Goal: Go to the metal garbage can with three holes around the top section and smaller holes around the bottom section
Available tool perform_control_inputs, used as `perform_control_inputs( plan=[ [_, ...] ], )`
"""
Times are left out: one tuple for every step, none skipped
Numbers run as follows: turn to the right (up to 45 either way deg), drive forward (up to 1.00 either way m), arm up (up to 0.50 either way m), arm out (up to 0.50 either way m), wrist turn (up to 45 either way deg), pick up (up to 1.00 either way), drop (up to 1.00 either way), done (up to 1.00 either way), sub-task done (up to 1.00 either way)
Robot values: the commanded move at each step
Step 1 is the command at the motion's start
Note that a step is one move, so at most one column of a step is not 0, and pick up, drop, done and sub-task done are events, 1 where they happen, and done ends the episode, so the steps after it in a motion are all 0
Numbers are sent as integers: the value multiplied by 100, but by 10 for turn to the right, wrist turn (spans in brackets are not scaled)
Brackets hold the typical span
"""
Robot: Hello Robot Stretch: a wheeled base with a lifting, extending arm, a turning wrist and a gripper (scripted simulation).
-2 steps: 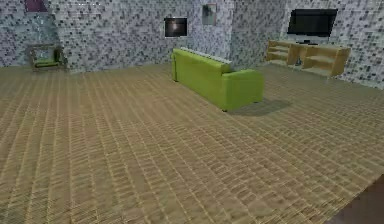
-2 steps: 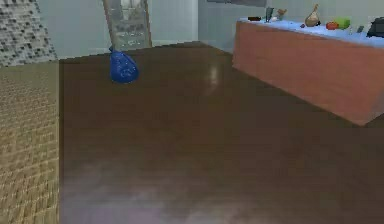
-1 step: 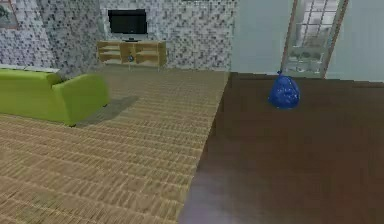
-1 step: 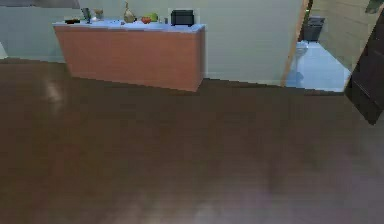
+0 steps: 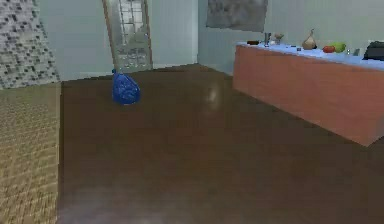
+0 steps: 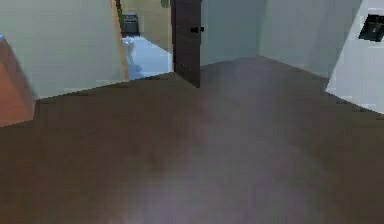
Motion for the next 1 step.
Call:
perform_control_inputs(
  plan=[
    [450, 0, 0, 0, 0, 0, 0, 0, 0]
  ],
)
